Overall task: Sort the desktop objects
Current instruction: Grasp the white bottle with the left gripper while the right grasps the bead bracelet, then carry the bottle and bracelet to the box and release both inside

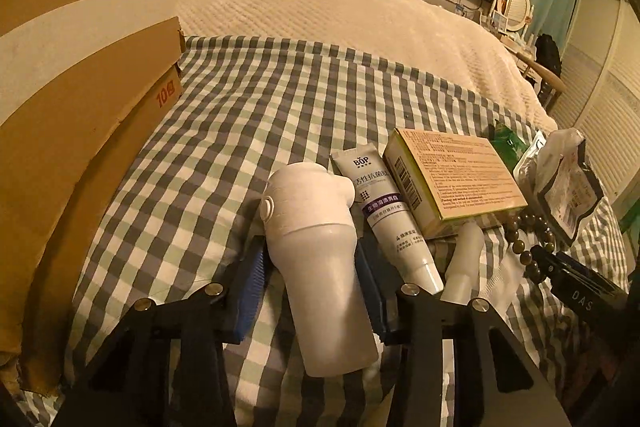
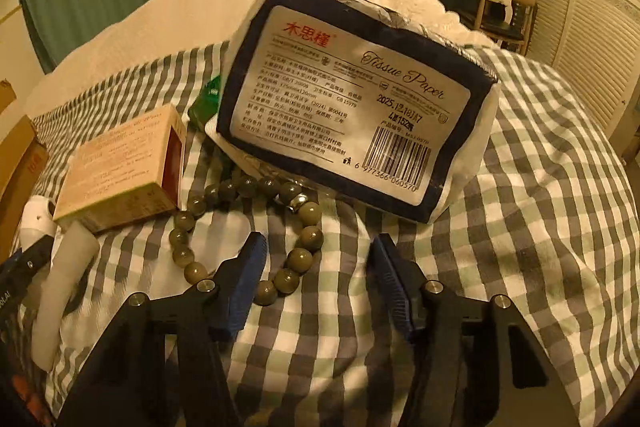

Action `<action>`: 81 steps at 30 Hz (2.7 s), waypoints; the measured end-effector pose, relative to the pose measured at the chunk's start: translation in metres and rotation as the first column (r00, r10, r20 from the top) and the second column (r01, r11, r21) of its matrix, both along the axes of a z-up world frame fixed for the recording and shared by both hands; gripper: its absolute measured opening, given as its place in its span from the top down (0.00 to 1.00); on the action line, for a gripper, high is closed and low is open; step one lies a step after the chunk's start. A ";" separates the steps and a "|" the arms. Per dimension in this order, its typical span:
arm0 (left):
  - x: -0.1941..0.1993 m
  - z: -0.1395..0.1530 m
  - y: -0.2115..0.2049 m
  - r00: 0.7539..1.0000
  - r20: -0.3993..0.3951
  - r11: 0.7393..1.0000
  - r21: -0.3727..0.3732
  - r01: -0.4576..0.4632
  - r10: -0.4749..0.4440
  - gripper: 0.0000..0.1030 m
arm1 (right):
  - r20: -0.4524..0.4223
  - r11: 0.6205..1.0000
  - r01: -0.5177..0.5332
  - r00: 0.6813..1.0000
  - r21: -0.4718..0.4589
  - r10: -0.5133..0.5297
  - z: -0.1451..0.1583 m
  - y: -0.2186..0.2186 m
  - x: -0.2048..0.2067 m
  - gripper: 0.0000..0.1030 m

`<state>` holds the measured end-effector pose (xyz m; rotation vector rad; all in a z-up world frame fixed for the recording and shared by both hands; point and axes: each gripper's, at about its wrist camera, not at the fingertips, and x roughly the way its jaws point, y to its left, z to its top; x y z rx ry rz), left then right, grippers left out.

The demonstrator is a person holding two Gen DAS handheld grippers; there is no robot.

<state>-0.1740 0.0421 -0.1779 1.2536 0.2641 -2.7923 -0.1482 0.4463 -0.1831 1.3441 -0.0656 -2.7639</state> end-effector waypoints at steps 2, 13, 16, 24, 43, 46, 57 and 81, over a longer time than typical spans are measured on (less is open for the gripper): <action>0.003 0.001 0.000 1.000 0.002 1.000 0.001 0.006 -0.006 0.57 | 0.009 1.000 0.000 1.000 -0.008 0.000 0.000 0.002 0.003 0.51; 0.018 0.024 -0.003 0.999 -0.031 0.999 0.016 0.030 -0.030 0.57 | -0.050 1.000 -0.026 0.998 0.001 0.026 0.028 0.001 0.022 0.89; 0.020 0.032 -0.007 0.999 -0.043 0.999 0.019 0.026 -0.026 0.57 | -0.095 0.998 -0.050 0.994 -0.023 0.048 0.046 -0.001 0.038 0.89; 0.035 0.069 -0.007 0.992 -0.106 0.996 0.035 0.076 -0.072 0.57 | -0.142 0.997 -0.072 0.987 0.002 0.072 0.064 0.000 0.071 0.89; 0.088 0.194 -0.089 0.974 -0.211 0.990 0.092 0.107 -0.086 0.57 | -0.257 0.969 -0.240 0.934 0.065 0.249 0.235 -0.095 0.198 0.89; 0.096 0.205 -0.128 0.971 -0.237 0.995 0.091 0.048 -0.026 0.57 | -0.277 0.950 -0.300 0.909 0.081 0.311 0.257 -0.134 0.204 0.89; 0.090 0.176 -0.242 0.971 -0.186 0.985 0.114 -0.130 0.150 0.57 | -0.278 0.864 -0.502 0.824 0.046 0.493 0.275 -0.289 0.170 0.89; 0.083 0.176 -0.221 0.981 -0.151 0.992 0.058 -0.116 0.124 0.12 | -0.243 0.908 -0.417 0.877 0.048 0.415 0.253 -0.295 0.130 0.51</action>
